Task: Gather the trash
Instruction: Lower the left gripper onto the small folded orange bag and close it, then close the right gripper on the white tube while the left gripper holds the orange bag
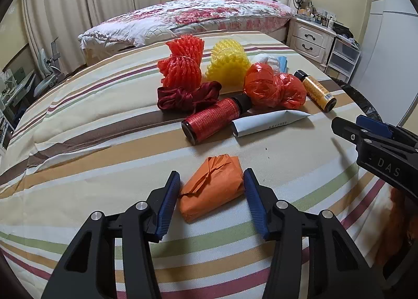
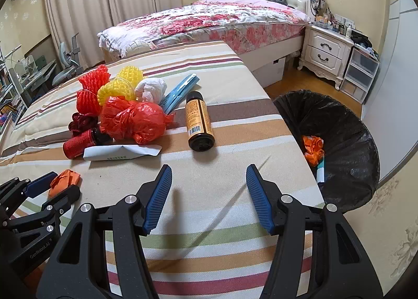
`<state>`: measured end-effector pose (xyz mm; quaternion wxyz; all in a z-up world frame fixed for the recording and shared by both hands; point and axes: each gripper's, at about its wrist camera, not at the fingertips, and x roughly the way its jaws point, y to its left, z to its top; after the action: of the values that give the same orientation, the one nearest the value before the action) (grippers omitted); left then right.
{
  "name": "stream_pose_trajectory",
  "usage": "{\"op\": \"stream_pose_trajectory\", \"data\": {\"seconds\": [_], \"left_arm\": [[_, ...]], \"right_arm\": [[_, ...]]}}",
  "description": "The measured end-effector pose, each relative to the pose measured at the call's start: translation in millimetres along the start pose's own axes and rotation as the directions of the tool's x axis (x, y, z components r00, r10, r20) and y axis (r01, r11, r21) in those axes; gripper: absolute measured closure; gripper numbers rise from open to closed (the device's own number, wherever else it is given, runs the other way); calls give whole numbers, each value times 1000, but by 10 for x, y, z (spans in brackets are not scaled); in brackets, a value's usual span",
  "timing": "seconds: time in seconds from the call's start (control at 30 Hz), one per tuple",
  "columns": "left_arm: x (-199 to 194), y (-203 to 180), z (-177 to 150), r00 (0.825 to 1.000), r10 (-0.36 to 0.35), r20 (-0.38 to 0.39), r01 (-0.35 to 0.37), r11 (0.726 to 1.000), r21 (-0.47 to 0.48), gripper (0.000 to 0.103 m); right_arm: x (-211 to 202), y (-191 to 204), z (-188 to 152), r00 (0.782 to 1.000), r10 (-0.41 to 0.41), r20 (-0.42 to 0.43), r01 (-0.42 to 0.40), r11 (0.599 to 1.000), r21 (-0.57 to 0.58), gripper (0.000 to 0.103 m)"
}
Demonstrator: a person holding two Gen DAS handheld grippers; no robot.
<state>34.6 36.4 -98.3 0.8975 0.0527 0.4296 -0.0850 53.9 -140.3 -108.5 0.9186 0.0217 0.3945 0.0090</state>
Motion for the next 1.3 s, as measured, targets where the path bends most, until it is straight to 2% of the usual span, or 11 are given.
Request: {"op": "stream_pose_trajectory", "data": {"seconds": [0.17, 0.43, 0.6, 0.67, 0.87, 1.13, 1.3], "left_arm": [[-31, 57, 0, 1000, 1, 10, -1, 1000, -18, 54], [-122, 268, 1, 996, 71, 50, -69, 997, -42, 54], [-102, 472, -19, 994, 101, 41, -98, 992, -84, 54], [-105, 549, -37, 993, 107, 38, -103, 990, -99, 54], [-129, 752, -57, 991, 132, 36, -125, 982, -143, 54], [-168, 916, -80, 987, 156, 38, -147, 973, -177, 54], [-199, 997, -131, 985, 167, 33, -157, 968, -197, 54]], "right_arm": [[3, 45, 23, 1000, 1, -1, -1, 1000, -11, 45], [92, 118, 189, 1000, 24, -2, -24, 1000, -14, 45], [294, 156, 288, 999, 11, -46, -12, 1000, -23, 45], [329, 182, 301, 998, 4, -56, -6, 999, -37, 41], [243, 320, 149, 997, 8, -71, -15, 995, -99, 37], [51, 583, -62, 994, 61, -90, -76, 981, -180, 37], [-21, 547, 16, 997, 68, -46, -74, 987, -144, 37]]}}
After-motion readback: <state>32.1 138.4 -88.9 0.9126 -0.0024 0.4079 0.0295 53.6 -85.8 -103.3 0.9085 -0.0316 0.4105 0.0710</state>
